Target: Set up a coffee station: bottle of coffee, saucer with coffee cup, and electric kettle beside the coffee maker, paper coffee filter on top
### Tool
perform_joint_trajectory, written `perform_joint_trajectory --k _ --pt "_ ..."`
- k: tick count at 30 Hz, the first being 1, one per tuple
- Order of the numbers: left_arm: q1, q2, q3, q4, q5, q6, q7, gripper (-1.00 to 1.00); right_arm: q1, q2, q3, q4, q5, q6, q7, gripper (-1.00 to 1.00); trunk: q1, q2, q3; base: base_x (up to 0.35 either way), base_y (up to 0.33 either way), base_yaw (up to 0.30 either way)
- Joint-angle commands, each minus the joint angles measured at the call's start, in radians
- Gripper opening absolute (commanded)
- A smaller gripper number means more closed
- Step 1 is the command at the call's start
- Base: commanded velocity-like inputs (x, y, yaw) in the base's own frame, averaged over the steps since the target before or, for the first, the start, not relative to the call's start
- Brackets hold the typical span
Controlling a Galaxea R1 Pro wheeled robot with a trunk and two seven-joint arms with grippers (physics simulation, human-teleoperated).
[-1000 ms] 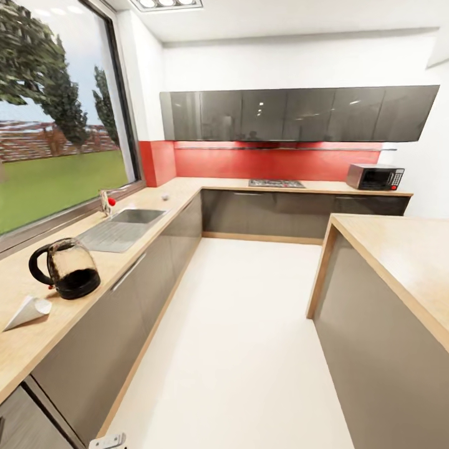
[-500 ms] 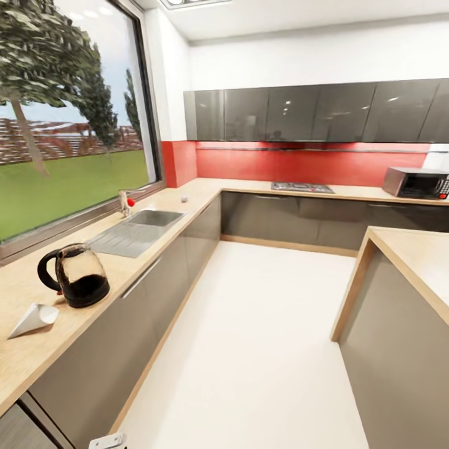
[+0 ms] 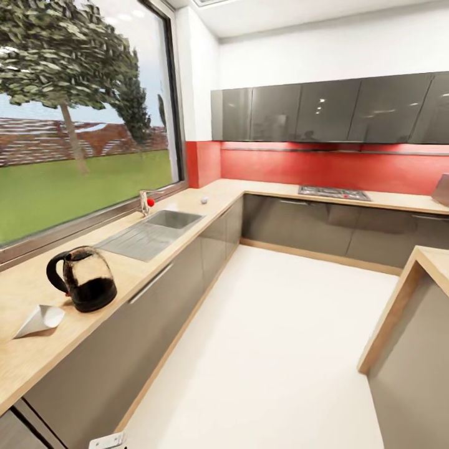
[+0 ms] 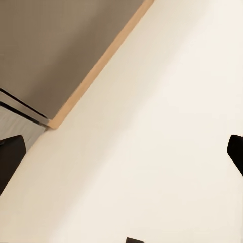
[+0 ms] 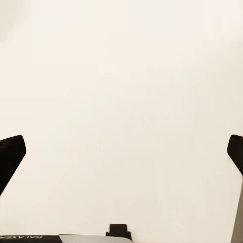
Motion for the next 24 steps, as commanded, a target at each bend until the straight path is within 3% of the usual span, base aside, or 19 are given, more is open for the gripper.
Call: perform_joint_trajectory --k 1,24 --pt "-0.001 0.000 0.001 0.001 0.005 -0.003 0.000 1.00 -0.001 0.000 0.000 0.000 0.000 -0.003 0.000 1.00 0.001 -0.002 -0.002 0.284 -0.207 0.273" --pt "-0.001 0.000 0.001 0.001 0.005 -0.003 0.000 1.00 -0.001 0.005 0.000 0.000 -0.002 -0.003 0.000 1.00 0.001 -0.002 -0.002 0.287 -0.191 0.274"
